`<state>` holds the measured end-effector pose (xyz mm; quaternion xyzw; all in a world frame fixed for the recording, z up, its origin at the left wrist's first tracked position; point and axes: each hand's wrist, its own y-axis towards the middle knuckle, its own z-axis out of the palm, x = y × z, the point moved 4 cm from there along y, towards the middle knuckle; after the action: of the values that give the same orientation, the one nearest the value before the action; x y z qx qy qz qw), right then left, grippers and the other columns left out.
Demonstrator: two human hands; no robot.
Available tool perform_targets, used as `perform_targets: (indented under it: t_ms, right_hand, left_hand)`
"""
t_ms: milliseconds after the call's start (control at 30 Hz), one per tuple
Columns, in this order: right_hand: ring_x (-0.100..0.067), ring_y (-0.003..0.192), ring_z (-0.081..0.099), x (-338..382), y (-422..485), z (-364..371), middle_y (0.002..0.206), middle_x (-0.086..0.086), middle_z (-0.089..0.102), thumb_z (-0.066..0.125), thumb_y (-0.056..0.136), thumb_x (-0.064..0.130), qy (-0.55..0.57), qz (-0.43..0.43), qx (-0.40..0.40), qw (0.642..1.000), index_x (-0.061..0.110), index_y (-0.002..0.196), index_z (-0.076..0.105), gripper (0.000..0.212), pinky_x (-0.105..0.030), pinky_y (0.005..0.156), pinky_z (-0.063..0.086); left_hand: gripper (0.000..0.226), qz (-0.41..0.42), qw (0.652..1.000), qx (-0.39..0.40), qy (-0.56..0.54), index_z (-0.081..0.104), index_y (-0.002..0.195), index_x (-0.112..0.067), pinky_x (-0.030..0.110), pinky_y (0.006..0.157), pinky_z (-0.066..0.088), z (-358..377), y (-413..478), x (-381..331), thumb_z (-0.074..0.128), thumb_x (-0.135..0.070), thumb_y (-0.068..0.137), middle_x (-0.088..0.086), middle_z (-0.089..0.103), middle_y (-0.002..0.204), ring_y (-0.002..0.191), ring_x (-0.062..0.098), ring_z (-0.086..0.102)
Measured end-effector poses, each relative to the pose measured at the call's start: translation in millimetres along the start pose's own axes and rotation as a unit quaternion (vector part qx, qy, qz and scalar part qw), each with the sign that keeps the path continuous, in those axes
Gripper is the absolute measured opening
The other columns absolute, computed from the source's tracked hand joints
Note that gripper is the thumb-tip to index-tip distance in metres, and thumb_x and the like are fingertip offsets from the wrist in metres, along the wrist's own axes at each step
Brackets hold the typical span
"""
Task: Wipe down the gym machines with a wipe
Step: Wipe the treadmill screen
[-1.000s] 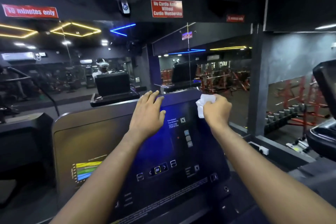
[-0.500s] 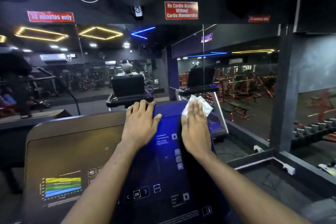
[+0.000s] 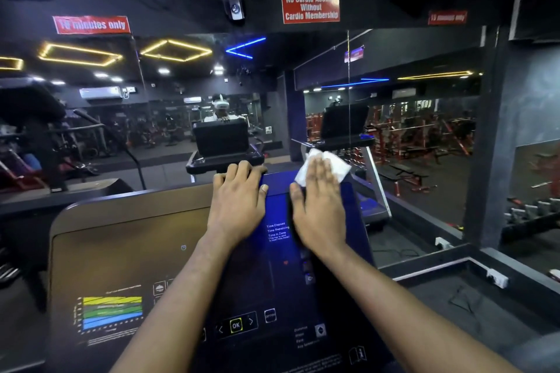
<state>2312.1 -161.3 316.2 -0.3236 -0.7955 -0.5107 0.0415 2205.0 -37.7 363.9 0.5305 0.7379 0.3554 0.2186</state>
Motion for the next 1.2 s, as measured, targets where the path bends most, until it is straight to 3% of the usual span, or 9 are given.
perform_targets:
  t_ms: [100,267,433,533,667,767,833,1033,1200]
  right_hand:
    - [-0.01,0.156,-0.005,10,-37,8,0.17,-0.001,0.002,0.025,0.106,0.047,-0.008,-0.06,0.039,0.997,0.013,0.162,0.008,0.067,-0.033,0.127,0.003]
    - [-0.017,0.157,-0.001,-22,-6,-3,0.169,-0.007,0.007,0.021,0.105,0.047,-0.017,0.105,-0.036,0.994,0.007,0.161,0.011,0.069,-0.041,0.127,0.007]
    - [-0.01,0.156,-0.006,32,-30,14,0.17,0.0,0.002,0.023,0.106,0.048,-0.015,-0.058,0.043,0.997,0.013,0.162,0.008,0.068,-0.032,0.127,0.003]
    - [-0.01,0.156,0.0,11,-46,12,0.169,-0.002,0.008,0.024,0.106,0.045,-0.037,-0.032,0.022,0.999,0.012,0.161,0.014,0.065,-0.037,0.127,0.01]
    - [-0.017,0.156,-0.002,14,-5,9,0.169,-0.007,0.005,0.015,0.102,0.052,-0.016,0.106,-0.034,0.994,0.007,0.161,0.01,0.075,-0.041,0.127,0.009]
    - [-0.014,0.156,-0.004,54,-28,23,0.169,-0.002,0.002,0.025,0.104,0.05,0.0,-0.013,0.011,1.0,0.01,0.162,0.009,0.071,-0.034,0.127,0.004]
    - [-0.01,0.156,-0.004,52,-56,26,0.17,0.0,0.001,0.027,0.106,0.047,-0.019,-0.066,0.045,0.997,0.014,0.162,0.007,0.069,-0.031,0.127,0.003]
    - [-0.018,0.157,-0.003,34,-17,17,0.169,-0.008,0.003,0.016,0.101,0.054,0.009,0.117,-0.013,0.993,0.008,0.161,0.007,0.077,-0.039,0.127,0.006]
    - [-0.008,0.155,-0.008,76,-59,34,0.17,0.002,-0.001,0.023,0.105,0.049,-0.003,-0.081,0.077,0.994,0.016,0.162,0.005,0.069,-0.032,0.127,0.002]
  left_hand:
    - [0.038,0.008,1.0,0.0,-0.005,0.056,0.135,-0.022,0.041,0.092,0.032,0,0,2,0.05,-0.034,0.099,0.001,0.053,0.117,0.112,0.024,0.047]
    - [0.046,0.031,0.999,0.028,-0.019,0.047,0.145,-0.023,0.04,0.095,0.03,0,0,8,0.047,-0.037,0.101,-0.001,0.049,0.125,0.118,0.022,0.043]
    - [0.059,0.084,0.992,0.067,-0.063,0.035,0.156,-0.021,0.035,0.109,0.027,-6,-4,21,0.05,-0.035,0.101,-0.004,0.045,0.144,0.133,0.019,0.038]
    - [0.061,0.091,0.99,0.041,-0.101,0.038,0.154,-0.017,0.033,0.124,0.014,-10,-19,25,0.056,-0.03,0.098,-0.003,0.043,0.153,0.142,0.017,0.035]
    - [0.05,0.013,0.995,-0.026,-0.093,0.055,0.14,-0.011,0.047,0.124,0.021,-16,-24,54,0.064,-0.027,0.093,0.003,0.058,0.138,0.133,0.023,0.047]
    - [0.036,-0.03,0.997,-0.026,-0.065,0.066,0.122,-0.01,0.047,0.115,0.034,-20,-22,78,0.054,-0.032,0.096,0.006,0.069,0.112,0.11,0.029,0.06]
    - [0.036,-0.02,0.999,-0.01,-0.046,0.065,0.123,-0.011,0.046,0.109,0.039,-21,-24,82,0.051,-0.034,0.098,0.006,0.068,0.109,0.105,0.03,0.06]
    - [0.046,-0.006,1.0,0.018,-0.022,0.057,0.136,-0.013,0.041,0.104,0.037,-21,-27,82,0.053,-0.041,0.099,0.004,0.062,0.118,0.111,0.027,0.055]
    - [0.055,0.014,0.998,0.047,-0.024,0.049,0.145,-0.013,0.039,0.111,0.032,-24,-28,84,0.051,-0.044,0.1,0.003,0.06,0.128,0.12,0.025,0.051]
